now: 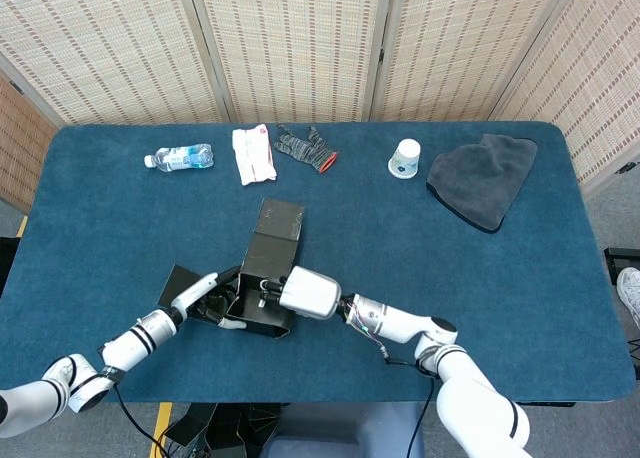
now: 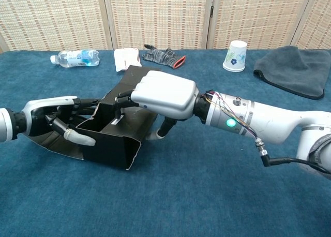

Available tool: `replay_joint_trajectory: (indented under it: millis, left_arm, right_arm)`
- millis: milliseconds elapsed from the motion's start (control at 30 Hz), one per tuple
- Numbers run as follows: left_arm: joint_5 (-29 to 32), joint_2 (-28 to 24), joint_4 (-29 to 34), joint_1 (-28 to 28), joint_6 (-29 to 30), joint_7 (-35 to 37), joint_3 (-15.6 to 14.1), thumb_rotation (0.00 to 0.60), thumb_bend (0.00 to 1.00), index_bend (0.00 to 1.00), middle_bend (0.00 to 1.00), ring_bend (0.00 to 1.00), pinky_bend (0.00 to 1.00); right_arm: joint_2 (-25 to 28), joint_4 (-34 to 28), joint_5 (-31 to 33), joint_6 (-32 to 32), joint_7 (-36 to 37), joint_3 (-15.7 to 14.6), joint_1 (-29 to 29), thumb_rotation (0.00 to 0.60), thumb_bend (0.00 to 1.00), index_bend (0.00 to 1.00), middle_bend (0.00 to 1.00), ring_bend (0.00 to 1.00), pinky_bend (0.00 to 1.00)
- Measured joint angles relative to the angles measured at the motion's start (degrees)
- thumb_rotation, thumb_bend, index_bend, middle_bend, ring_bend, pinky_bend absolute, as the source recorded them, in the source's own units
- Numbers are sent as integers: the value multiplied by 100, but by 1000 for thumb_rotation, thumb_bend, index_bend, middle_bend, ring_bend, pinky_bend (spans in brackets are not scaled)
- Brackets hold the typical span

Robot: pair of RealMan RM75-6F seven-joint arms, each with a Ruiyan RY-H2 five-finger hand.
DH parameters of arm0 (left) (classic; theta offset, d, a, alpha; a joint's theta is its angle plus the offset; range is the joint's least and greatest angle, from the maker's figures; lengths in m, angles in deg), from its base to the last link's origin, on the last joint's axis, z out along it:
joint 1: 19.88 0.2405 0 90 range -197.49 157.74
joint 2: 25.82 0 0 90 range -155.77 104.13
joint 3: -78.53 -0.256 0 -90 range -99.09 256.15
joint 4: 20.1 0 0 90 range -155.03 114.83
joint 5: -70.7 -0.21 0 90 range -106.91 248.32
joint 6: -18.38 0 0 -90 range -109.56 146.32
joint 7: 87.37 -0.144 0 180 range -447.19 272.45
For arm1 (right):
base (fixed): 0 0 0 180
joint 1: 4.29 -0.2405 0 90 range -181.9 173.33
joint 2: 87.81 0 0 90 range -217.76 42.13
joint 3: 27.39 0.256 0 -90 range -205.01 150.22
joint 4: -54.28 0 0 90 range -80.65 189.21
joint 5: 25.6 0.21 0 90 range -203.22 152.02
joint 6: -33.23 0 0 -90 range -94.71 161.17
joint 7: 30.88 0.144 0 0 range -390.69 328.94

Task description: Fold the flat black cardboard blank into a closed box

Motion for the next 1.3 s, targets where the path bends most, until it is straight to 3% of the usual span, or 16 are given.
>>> replay_joint_trajectory:
  millis: [833, 1100, 1300]
  left_arm:
    - [-225, -42, 3, -92, 209, 104, -222, 600, 1, 94, 194, 501, 595]
    - [-213, -40, -21, -61, 266, 137, -262, 600, 1, 94, 194, 501, 595]
    - [-253, -38, -21, -55, 312, 153, -311, 600, 1, 95, 194, 501, 595]
  right_arm:
    - [216, -374, -12, 363, 301, -1, -334, 600, 207, 486, 445, 736, 1000]
    - [284, -470, -75, 258, 337, -27, -402, 600, 238, 610, 543, 761, 1000]
    - [453, -588, -194, 266, 285, -123, -484, 600, 263, 642, 609, 797, 1000]
